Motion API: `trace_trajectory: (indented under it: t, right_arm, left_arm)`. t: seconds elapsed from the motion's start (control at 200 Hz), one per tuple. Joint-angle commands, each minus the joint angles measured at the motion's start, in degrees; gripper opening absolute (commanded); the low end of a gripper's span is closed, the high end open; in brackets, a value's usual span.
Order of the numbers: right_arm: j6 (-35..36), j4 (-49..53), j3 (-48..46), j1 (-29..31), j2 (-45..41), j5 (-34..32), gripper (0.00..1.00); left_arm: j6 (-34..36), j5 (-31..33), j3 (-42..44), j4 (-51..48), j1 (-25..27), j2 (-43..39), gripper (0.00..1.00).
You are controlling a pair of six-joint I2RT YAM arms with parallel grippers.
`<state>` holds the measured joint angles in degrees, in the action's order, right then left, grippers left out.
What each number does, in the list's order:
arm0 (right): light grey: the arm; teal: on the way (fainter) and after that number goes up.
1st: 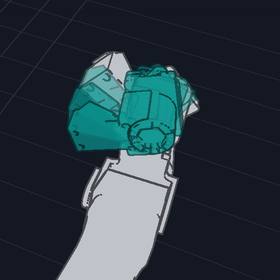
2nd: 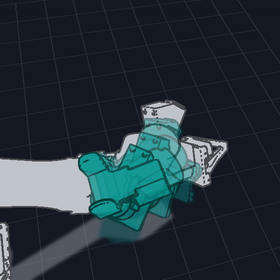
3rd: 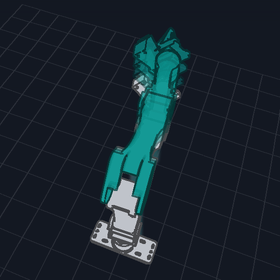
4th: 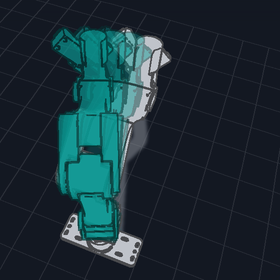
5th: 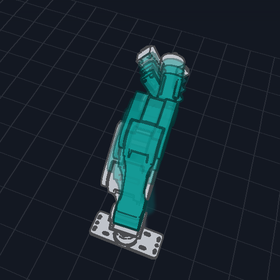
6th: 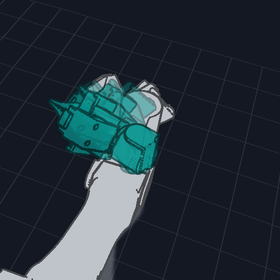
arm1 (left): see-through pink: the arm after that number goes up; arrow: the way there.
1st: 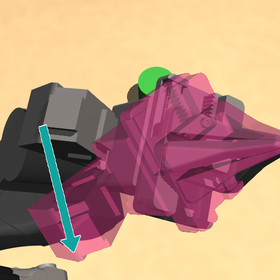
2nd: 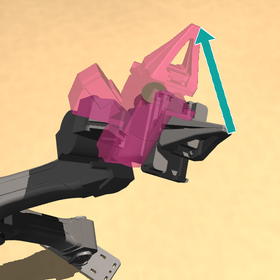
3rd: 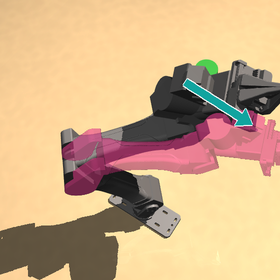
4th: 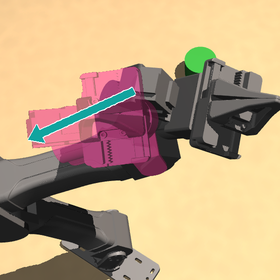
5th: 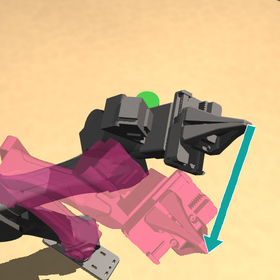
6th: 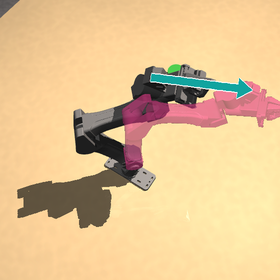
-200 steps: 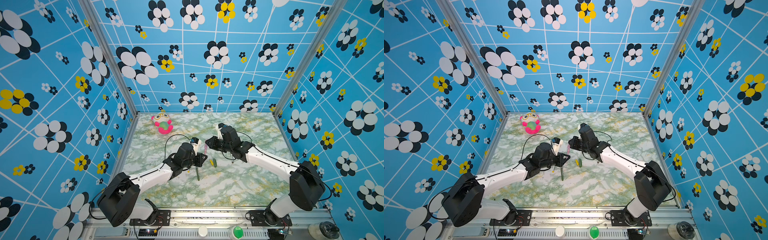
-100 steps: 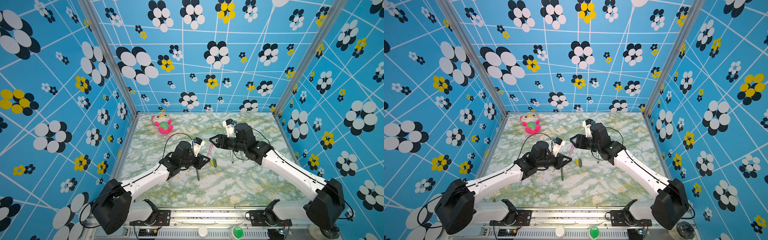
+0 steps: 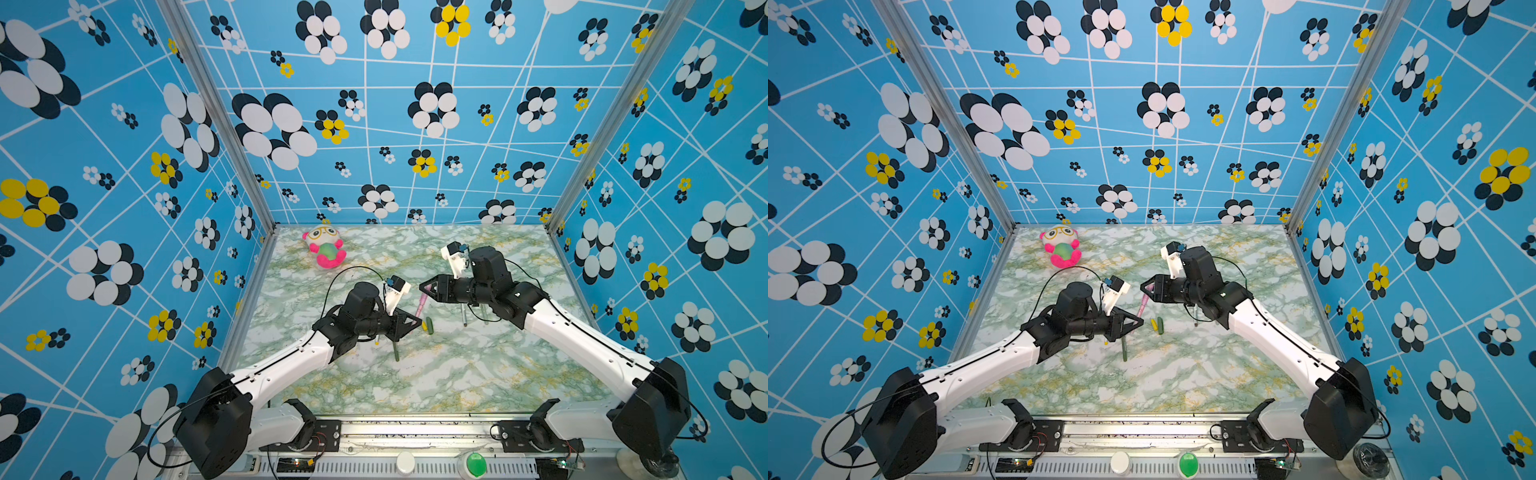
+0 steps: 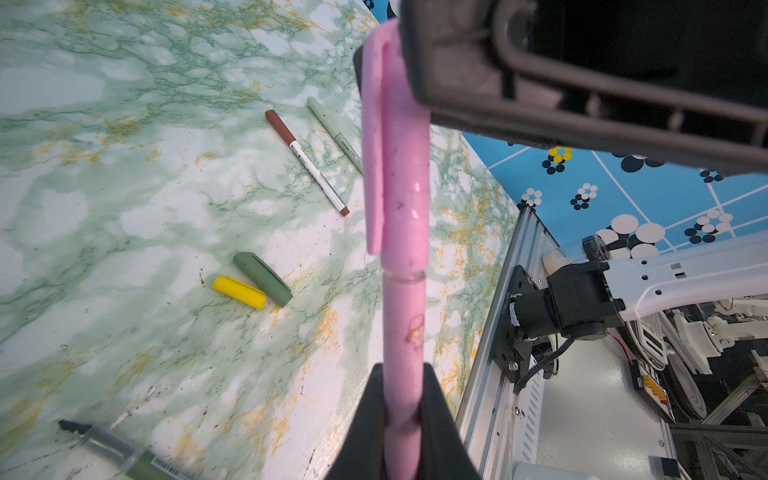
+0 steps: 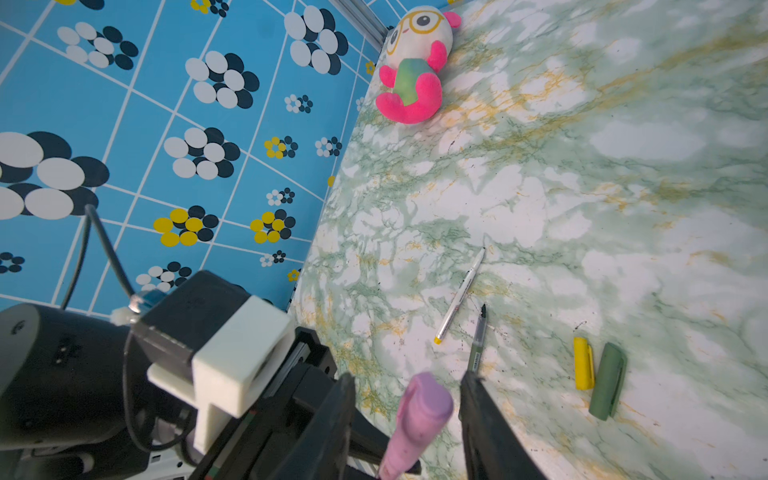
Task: Insert the pens into the pen caps
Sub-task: 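Open the right gripper and draw it back from the capped pink pen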
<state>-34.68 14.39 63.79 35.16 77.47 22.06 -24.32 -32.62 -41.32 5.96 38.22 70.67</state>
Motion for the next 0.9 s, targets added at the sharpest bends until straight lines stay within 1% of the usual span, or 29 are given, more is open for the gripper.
trace_trajectory:
  t: [0.0, 0.125, 0.185, 0.285, 0.365, 0.535, 0.895]
  right_arm:
    - [-0.8, -1.0, 1.3, -0.2, 0.9, 1.9, 0.38]
    - [-1.1, -1.2, 0.8, -0.2, 1.3, 2.0, 0.31]
    - [-1.3, -1.3, 0.6, -0.3, 1.4, 2.0, 0.25]
    - [-1.4, -1.3, 0.6, -0.2, 1.5, 2.0, 0.18]
    - [-1.4, -1.2, 0.5, -0.2, 1.8, 2.1, 0.14]
    - [-1.6, -1.1, -0.3, -0.2, 2.2, 2.1, 0.13]
    - [-1.9, -1.4, -3.1, 0.2, 3.5, 1.6, 0.12]
  left_arm:
    - [0.5, -0.8, -0.7, 0.3, 0.0, -0.1, 0.0]
    - [0.5, -1.1, -1.6, 0.4, 0.1, 0.8, 0.0]
    - [0.5, -1.1, -2.0, 0.5, 0.2, 1.1, 0.0]
    - [0.2, -1.0, -2.4, 0.9, 0.2, 1.6, 0.0]
    - [-0.2, -0.1, -2.6, 1.9, 0.2, 1.7, 0.0]
    - [-0.7, 2.8, -3.8, 5.4, 0.2, 2.0, 0.0]
    - [0.9, 5.3, -8.9, 10.1, 0.1, 3.5, 0.0]
